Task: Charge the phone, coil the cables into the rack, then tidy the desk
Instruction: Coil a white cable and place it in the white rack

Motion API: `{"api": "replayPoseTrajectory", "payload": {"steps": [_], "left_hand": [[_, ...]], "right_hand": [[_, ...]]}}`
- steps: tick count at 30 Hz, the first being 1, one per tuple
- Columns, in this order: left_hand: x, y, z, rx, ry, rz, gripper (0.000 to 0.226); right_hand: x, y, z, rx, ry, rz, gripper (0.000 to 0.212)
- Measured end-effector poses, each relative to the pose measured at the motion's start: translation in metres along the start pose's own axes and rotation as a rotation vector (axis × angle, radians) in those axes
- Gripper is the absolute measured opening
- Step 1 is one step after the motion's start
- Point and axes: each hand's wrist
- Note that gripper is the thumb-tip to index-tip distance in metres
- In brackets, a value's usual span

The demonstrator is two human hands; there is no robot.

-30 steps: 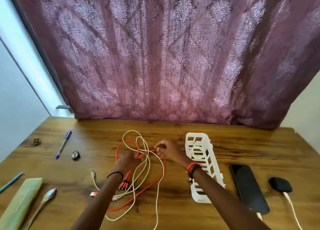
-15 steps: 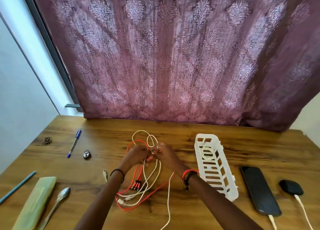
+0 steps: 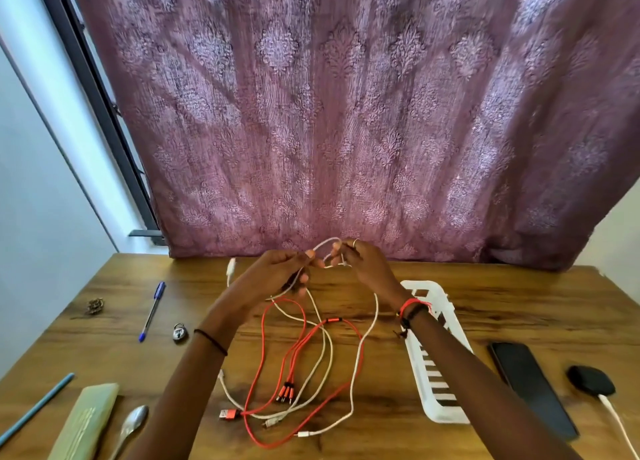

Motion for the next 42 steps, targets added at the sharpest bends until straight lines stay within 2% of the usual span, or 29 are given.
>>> {"api": "replayPoseTrajectory", "payload": {"steps": [2, 5, 7, 10, 16, 20, 23, 25, 28, 30, 33, 36, 40, 42], "left_hand": [[-0.003, 0.008, 0.004, 0.051, -0.046, -0.034, 0.027], [-0.004, 0.018, 0.005, 0.099, 0.019, -0.072, 0.023], [-0.005, 0.024, 0.003, 0.1, 0.081, -0.095, 0.022], [-0.007, 0.032, -0.006, 0.093, 0.134, -0.186, 0.027], [-0.006, 0.05, -0.015, 0.078, 0.101, -0.137, 0.031], [-0.015, 0.052, -0.02, 0.125, 0.025, -0.174, 0.027], [-0.014, 0.054, -0.018, 0.16, -0.02, -0.203, 0.028], [-0.011, 0.055, -0.016, 0.185, -0.061, -0.14, 0.026], [-0.008, 0.053, -0.015, 0.138, -0.155, 0.078, 0.028], [-0.005, 0.053, -0.016, 0.119, -0.198, 0.138, 0.03], [0.004, 0.054, -0.021, 0.118, -0.222, 0.195, 0.029], [0.013, 0.058, -0.029, 0.101, -0.187, 0.267, 0.03], [0.025, 0.061, -0.041, 0.097, -0.091, 0.286, 0.031], [0.031, 0.06, -0.046, 0.092, -0.072, 0.303, 0.031]], "right_hand": [[-0.005, -0.001, -0.005, 0.032, -0.005, -0.065, 0.025], [-0.007, -0.003, -0.011, 0.04, 0.012, -0.074, 0.017], [-0.004, -0.01, -0.012, -0.022, 0.045, -0.042, 0.015], [0.0, -0.03, -0.015, -0.147, 0.058, -0.092, 0.029], [-0.007, -0.05, -0.03, -0.331, 0.188, -0.041, 0.019], [-0.02, -0.051, -0.042, -0.297, 0.214, -0.038, 0.014], [-0.029, -0.048, -0.045, -0.213, 0.278, -0.124, 0.023], [-0.03, -0.045, -0.045, -0.157, 0.279, -0.141, 0.022], [-0.029, -0.042, -0.045, -0.094, 0.28, -0.179, 0.018], [-0.032, -0.04, -0.045, -0.055, 0.297, -0.183, 0.019], [-0.035, -0.037, -0.049, -0.012, 0.273, -0.062, 0.021], [-0.034, -0.039, -0.049, -0.086, 0.222, 0.135, 0.021], [-0.03, -0.044, -0.047, -0.281, 0.225, 0.008, 0.025], [-0.031, -0.044, -0.045, -0.267, 0.234, -0.044, 0.027]]}}
Point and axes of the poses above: each hand's wrist, its own z-axis away from the middle knuckle, its own x-axis out of the palm, y = z × x, and after that the axes turned 8 degrees about -x, right-handed
